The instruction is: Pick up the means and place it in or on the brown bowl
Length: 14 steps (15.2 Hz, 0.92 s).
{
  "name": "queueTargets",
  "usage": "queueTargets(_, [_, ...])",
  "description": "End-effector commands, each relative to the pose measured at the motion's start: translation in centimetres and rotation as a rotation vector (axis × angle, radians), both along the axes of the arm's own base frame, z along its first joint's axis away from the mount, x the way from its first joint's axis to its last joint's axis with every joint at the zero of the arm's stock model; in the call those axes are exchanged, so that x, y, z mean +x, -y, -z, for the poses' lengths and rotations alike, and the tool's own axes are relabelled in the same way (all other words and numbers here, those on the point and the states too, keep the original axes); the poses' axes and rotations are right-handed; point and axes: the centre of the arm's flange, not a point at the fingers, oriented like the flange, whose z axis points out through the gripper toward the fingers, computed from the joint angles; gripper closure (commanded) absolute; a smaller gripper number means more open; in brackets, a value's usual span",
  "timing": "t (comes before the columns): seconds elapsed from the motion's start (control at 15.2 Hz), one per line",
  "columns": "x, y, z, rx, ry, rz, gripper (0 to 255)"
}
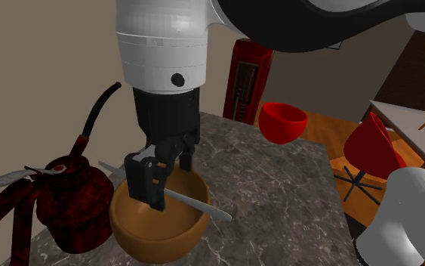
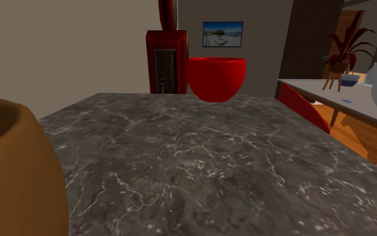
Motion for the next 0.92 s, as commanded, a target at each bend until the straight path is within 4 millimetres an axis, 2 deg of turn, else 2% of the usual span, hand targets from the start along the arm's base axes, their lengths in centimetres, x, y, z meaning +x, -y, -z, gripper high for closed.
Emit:
queueTargets(0.0, [0.0, 0.0, 0.0, 0.000, 0.000, 0.000, 0])
queueTargets(0.07, [0.0, 0.0, 0.0, 0.000, 0.000, 0.000, 0])
queueTargets(0.33, [0.2, -0.1, -5.0, 0.000, 0.000, 0.000, 0])
queueTargets(0.86, [0.2, -0.1, -5.0, 0.000, 0.000, 0.000, 0])
